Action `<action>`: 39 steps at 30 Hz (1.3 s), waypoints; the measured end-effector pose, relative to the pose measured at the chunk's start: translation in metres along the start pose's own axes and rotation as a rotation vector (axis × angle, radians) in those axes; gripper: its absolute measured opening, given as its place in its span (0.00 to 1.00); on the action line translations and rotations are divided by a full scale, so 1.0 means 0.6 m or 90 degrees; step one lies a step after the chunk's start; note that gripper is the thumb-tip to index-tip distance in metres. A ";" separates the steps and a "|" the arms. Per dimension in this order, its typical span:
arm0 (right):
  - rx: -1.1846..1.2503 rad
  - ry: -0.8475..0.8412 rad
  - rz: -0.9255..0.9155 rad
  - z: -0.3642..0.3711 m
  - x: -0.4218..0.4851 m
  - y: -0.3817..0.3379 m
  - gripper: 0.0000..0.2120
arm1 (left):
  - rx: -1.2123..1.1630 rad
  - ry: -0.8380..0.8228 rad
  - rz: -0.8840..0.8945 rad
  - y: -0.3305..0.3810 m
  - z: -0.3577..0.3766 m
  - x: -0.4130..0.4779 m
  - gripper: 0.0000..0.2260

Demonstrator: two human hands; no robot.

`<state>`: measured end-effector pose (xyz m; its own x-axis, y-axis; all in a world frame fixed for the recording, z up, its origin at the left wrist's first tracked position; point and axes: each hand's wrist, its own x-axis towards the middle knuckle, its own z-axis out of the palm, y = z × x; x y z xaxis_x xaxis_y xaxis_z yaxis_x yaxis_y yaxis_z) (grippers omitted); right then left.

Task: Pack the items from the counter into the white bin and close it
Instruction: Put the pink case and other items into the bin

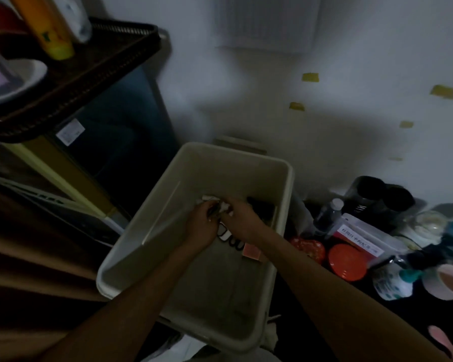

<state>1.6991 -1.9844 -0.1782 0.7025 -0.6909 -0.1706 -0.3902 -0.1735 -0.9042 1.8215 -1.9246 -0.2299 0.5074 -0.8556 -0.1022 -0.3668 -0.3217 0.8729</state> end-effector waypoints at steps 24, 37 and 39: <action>0.109 0.292 -0.013 -0.243 -0.304 0.199 0.18 | 0.017 -0.129 0.206 0.237 0.296 -0.216 0.15; 0.128 0.349 0.155 -0.224 -0.439 0.365 0.24 | 0.116 -0.301 0.177 0.155 0.446 -0.287 0.18; 0.106 0.363 0.182 -0.221 -0.464 0.391 0.24 | 0.124 -0.324 0.164 0.148 0.475 -0.302 0.17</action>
<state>1.3332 -1.9262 -0.2907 0.1416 -0.9650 -0.2206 -0.3856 0.1514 -0.9101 1.4749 -1.9139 -0.2698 -0.0365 -0.9869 -0.1571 -0.5887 -0.1057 0.8014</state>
